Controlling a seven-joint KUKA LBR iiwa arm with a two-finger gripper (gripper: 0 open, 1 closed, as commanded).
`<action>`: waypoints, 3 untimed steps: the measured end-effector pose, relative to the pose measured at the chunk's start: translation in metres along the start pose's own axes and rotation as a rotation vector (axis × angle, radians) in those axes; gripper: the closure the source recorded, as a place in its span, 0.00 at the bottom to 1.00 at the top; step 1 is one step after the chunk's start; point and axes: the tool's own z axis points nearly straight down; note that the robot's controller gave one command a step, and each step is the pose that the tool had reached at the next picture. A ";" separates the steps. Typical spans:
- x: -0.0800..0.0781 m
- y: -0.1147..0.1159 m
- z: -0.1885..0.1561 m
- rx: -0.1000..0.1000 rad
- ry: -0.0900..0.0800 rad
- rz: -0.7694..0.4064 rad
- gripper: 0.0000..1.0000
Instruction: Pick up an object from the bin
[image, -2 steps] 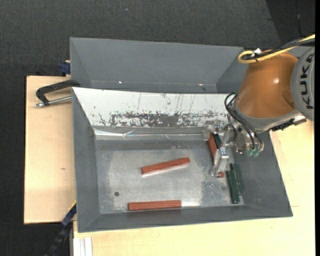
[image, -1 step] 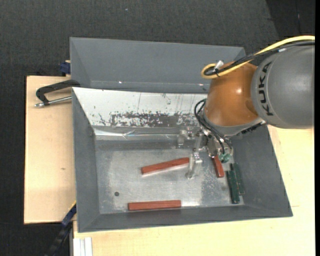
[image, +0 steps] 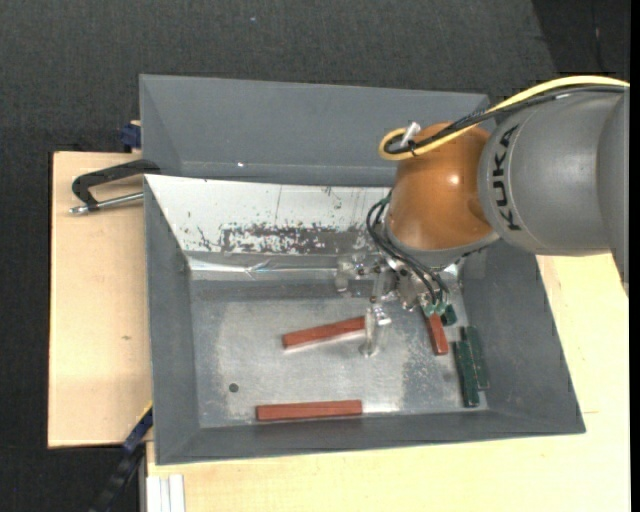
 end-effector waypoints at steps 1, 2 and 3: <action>-0.007 0.006 -0.027 0.003 -0.009 0.079 0.00; -0.010 0.021 0.030 0.003 -0.007 -0.074 0.00; -0.017 0.022 0.045 0.002 -0.041 -0.101 1.00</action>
Offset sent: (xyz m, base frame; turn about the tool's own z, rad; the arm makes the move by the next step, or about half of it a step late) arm 0.0028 0.0241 -0.0381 -0.0782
